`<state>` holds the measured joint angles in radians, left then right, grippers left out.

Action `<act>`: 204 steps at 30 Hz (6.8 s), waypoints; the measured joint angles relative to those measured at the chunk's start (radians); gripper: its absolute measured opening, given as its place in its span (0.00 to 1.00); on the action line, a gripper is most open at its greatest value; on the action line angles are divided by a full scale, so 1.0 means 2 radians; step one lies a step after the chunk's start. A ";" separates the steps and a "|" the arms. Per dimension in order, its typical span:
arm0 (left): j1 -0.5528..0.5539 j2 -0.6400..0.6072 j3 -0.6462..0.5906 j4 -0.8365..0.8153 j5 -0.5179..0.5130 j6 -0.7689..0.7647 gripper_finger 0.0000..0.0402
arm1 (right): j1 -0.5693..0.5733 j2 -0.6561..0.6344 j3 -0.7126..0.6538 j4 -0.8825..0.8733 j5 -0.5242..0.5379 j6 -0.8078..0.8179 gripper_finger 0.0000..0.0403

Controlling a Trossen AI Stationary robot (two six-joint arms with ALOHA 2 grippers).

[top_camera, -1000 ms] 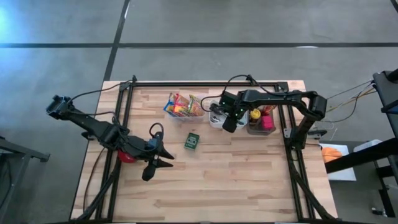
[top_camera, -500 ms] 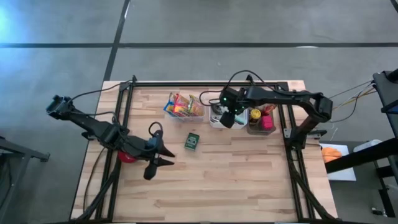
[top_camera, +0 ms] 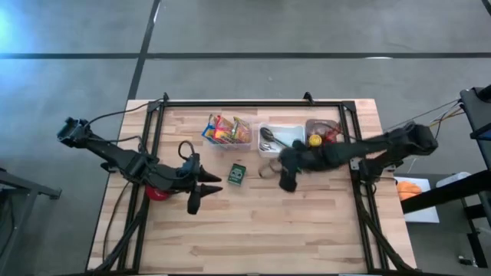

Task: Pick & Place Food Item
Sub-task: Put the black seasoning can into the black bin

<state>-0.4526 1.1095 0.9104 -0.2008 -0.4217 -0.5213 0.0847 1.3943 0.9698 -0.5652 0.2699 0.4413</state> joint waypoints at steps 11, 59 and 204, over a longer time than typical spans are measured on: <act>0.042 0.057 0.008 0.026 -0.001 -0.161 0.37 | 0.133 -0.089 -0.139 0.224 0.024 -0.002 0.50; 0.228 0.323 0.141 -0.204 0.214 -0.344 0.85 | 0.137 -0.115 -0.147 0.193 0.022 -0.025 0.50; 0.083 0.306 0.164 0.028 0.185 0.001 0.27 | 0.138 -0.058 -0.107 0.392 -0.019 -0.081 0.50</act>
<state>-0.2876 1.7210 1.2378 -0.1453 -0.0511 -0.5196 0.3603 1.2789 0.7558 0.2196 0.2327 0.2798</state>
